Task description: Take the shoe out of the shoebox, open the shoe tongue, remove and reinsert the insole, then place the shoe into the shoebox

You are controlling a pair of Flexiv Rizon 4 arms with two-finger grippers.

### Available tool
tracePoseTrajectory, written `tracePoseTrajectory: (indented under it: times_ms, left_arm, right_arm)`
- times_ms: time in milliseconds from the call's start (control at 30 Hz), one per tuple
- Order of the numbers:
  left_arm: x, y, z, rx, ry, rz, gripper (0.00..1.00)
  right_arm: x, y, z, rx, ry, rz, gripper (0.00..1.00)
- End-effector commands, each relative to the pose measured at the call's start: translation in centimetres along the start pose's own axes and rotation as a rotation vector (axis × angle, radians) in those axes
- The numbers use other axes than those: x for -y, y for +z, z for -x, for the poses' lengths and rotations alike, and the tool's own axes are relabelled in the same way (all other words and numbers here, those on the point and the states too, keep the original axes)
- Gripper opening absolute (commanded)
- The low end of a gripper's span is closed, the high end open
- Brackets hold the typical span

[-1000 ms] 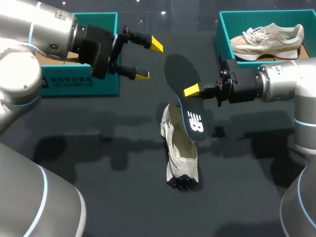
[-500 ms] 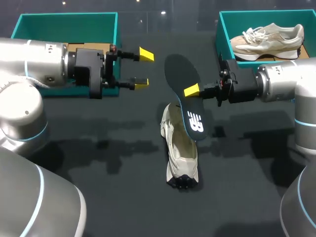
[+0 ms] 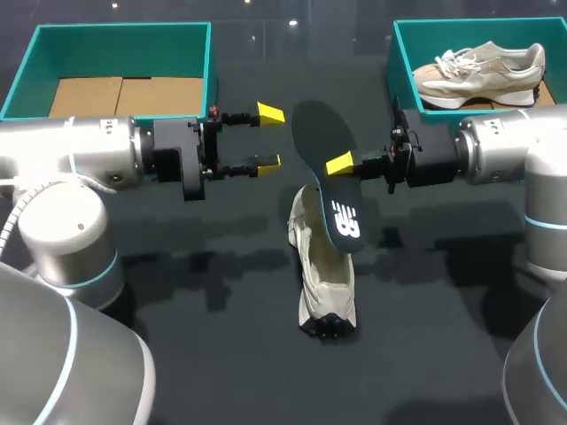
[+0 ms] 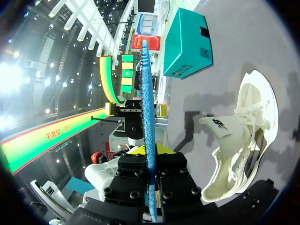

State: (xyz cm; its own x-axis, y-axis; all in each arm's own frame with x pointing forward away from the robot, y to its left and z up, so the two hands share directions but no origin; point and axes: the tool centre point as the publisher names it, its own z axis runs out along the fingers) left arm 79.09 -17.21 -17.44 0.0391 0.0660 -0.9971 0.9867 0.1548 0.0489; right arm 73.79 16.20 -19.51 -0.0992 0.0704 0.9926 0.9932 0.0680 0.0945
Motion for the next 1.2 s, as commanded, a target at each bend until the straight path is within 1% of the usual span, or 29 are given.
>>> tracePoseTrajectory:
  times_ms: [33, 67, 400, 433, 633, 667, 700, 733, 767, 800, 867, 933, 1000, 1033, 1200]
  left_arm:
    - [0.8, 0.9, -0.4, 0.011, 0.003, 0.048, 1.0]
    - [0.8, 0.9, -0.4, 0.011, 0.003, 0.048, 1.0]
    - [0.8, 0.9, -0.4, 0.011, 0.003, 0.048, 1.0]
    - [0.8, 1.1, -0.6, 0.012, 0.002, 0.052, 1.0]
    - [1.1, 2.4, -0.9, 0.022, -0.008, 0.051, 1.0]
    - [1.1, 2.5, -0.9, 0.022, -0.007, 0.05, 0.95]
    - [1.2, 2.7, -1.0, 0.021, -0.007, 0.049, 0.86]
    - [1.2, 2.9, -1.0, 0.018, -0.004, 0.047, 0.82]
    - [1.2, 3.1, -1.1, 0.017, -0.005, 0.044, 0.69]
    - [1.1, 3.2, -1.1, 0.02, -0.013, 0.042, 0.62]
    - [1.2, 3.5, -1.2, 0.017, -0.012, 0.038, 0.58]
    - [1.2, 3.8, -1.3, 0.019, -0.015, 0.034, 0.5]
    - [1.2, 4.1, -1.4, 0.02, -0.014, 0.032, 0.48]
    - [1.2, 4.2, -1.4, 0.022, -0.017, 0.03, 0.45]
    - [1.3, 4.6, -1.3, 0.027, -0.019, 0.021, 0.43]
  right_arm:
    - [0.5, 0.5, -0.3, 0.001, 0.018, 0.025, 0.0]
    - [0.5, 0.5, -0.2, 0.002, 0.026, 0.035, 0.0]
    - [0.5, 0.5, -0.2, 0.002, 0.026, 0.035, 0.0]
    - [0.5, 0.6, -0.2, -0.01, 0.035, 0.038, 0.0]
    - [0.3, 1.5, -0.4, -0.001, 0.065, 0.048, 0.0]
    - [0.3, 1.5, -0.4, -0.002, 0.068, 0.048, 0.0]
    - [0.3, 1.6, -0.5, -0.002, 0.071, 0.053, 0.0]
    - [0.3, 1.6, -0.5, -0.004, 0.073, 0.055, 0.0]
    - [0.3, 1.7, -0.6, -0.006, 0.072, 0.055, 0.0]
    - [0.3, 1.8, -0.6, -0.012, 0.069, 0.056, 0.0]
    - [0.4, 2.0, -0.7, -0.017, 0.064, 0.051, 0.0]
    - [0.3, 2.2, -0.7, -0.021, 0.06, 0.047, 0.0]
    - [0.3, 2.3, -0.7, -0.024, 0.057, 0.042, 0.0]
    - [0.3, 2.4, -0.7, -0.027, 0.055, 0.039, 0.0]
    - [0.2, 2.8, -0.5, -0.03, 0.05, 0.035, 0.0]
